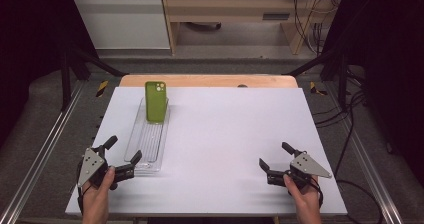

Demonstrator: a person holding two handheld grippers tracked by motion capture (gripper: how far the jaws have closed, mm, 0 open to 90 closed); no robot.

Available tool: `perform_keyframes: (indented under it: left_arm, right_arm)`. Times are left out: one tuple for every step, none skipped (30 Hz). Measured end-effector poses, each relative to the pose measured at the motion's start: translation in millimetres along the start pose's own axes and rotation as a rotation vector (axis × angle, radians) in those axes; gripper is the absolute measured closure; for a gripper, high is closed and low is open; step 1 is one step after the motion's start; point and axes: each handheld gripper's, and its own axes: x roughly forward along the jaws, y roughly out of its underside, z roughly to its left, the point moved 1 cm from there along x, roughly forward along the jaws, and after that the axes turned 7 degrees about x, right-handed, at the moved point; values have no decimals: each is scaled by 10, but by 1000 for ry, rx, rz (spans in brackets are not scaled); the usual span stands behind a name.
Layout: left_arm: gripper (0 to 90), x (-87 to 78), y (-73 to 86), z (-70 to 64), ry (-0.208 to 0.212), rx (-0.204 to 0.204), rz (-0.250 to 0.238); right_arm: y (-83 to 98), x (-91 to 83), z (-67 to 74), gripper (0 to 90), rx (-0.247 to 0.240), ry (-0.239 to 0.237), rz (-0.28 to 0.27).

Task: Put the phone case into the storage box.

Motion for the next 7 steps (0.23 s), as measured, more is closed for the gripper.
perform_keyframes:
  left_arm:
    - [20,5,10,-4,1,4,0]
    - [20,15,32,-13,2,14,0]
    - [20,21,46,-19,4,23,-1]
    - [20,29,69,-30,4,34,-2]
    - [20,33,85,-42,4,37,0]
    - [20,40,102,-65,10,30,-1]
    - [20,44,102,-85,16,29,0]
  right_arm:
    - [0,2,0,29,-1,0,-1]
    - [0,2,0,29,-2,0,-1]
    - [-1,-1,-2,26,-4,14,-4]
    - [-2,-4,-4,23,-5,19,-6]
    - [-3,-8,-5,22,0,21,-7]
    - [-3,-11,-7,22,0,22,-7]
    - [-2,-12,-9,22,-4,23,-7]
